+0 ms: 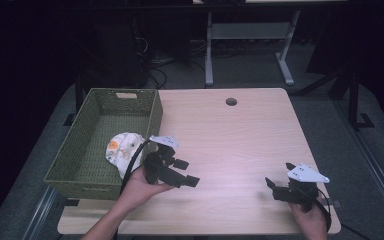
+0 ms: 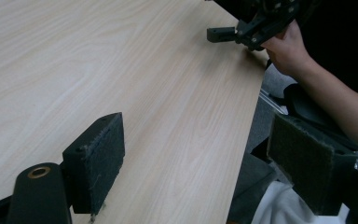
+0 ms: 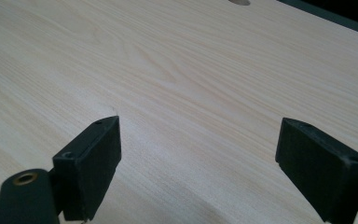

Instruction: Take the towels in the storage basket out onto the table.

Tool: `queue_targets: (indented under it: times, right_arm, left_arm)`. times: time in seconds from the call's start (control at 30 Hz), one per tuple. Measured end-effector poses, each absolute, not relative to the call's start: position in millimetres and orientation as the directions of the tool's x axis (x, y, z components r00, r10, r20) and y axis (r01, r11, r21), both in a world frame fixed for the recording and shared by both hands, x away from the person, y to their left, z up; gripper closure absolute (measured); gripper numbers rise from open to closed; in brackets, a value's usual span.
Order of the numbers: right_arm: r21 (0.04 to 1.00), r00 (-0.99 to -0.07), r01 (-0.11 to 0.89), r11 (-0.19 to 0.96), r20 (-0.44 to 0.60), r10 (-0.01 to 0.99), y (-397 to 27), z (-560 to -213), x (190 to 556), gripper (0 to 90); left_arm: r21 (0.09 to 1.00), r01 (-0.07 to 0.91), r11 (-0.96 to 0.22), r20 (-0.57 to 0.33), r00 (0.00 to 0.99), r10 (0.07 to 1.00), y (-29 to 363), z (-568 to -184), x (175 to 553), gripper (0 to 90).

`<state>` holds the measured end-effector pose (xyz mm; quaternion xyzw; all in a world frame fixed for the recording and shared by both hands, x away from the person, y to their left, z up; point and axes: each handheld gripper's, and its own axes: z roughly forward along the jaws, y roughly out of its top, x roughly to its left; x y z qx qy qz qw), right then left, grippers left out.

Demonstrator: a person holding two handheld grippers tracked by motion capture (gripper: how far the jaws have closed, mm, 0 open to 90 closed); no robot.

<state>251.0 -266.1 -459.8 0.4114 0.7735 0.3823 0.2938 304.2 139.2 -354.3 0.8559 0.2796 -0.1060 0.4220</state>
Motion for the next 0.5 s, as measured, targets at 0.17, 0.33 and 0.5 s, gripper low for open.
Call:
queue_targets:
  times: [0.17,0.33,0.5]
  right_arm:
    - [0.836,-0.483,0.410,0.364,-0.139,0.864,-266,-460,251,13.7]
    - [0.837,-0.484,0.409,0.363,-0.139,0.864,-266,-460,251,13.7]
    - [0.836,-0.486,0.405,0.371,-0.147,0.862,-267,-460,252,13.7]
  left_arm:
    - [0.661,0.567,-0.491,-0.414,0.822,0.392,152,-342,310,18.9]
    - [0.678,0.575,-0.458,-0.408,0.812,0.417,169,-337,316,18.1]
    - [0.677,0.591,-0.438,-0.421,0.800,0.428,186,-329,319,19.1]
